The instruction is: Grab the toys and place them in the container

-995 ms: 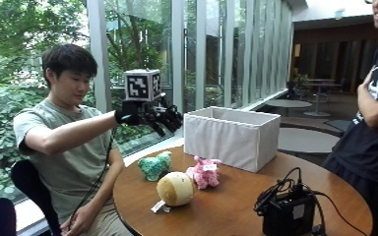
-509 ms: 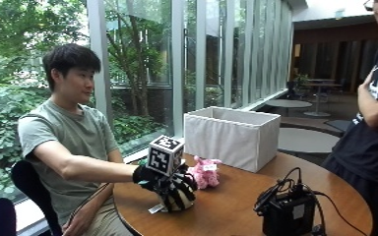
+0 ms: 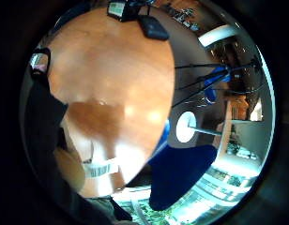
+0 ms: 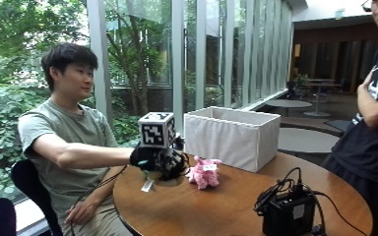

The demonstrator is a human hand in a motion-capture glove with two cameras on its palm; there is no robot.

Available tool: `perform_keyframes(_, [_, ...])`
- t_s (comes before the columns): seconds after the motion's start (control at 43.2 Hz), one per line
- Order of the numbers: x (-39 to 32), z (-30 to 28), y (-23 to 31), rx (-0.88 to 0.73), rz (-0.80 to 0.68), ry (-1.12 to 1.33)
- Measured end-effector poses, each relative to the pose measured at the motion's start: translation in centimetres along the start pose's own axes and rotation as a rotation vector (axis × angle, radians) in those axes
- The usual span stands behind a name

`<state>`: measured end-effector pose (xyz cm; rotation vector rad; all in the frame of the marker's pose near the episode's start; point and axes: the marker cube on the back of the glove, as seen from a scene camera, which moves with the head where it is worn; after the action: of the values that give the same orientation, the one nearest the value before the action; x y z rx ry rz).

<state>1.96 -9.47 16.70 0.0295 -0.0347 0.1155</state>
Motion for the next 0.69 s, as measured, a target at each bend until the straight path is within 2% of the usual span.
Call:
perform_keyframes(0.301, [-5.4, -14.3, 0.3, 0.145, -0.080, 0.098])
perform_keyframes(0.463, [-15.0, -19.8, 0.0, 0.194, -0.298, -0.006])
perform_keyframes(0.532, [-19.3, -21.1, -1.2, 0.228, -0.353, 0.035])
perform_keyframes(0.578, [-22.1, -21.7, -2.1, 0.237, -0.342, 0.038])
perform_keyframes(0.625, [-24.2, -22.3, -3.5, 0.232, -0.266, -0.014])
perform_keyframes(0.694, [-26.7, -23.5, -5.7, 0.205, -0.123, -0.224])
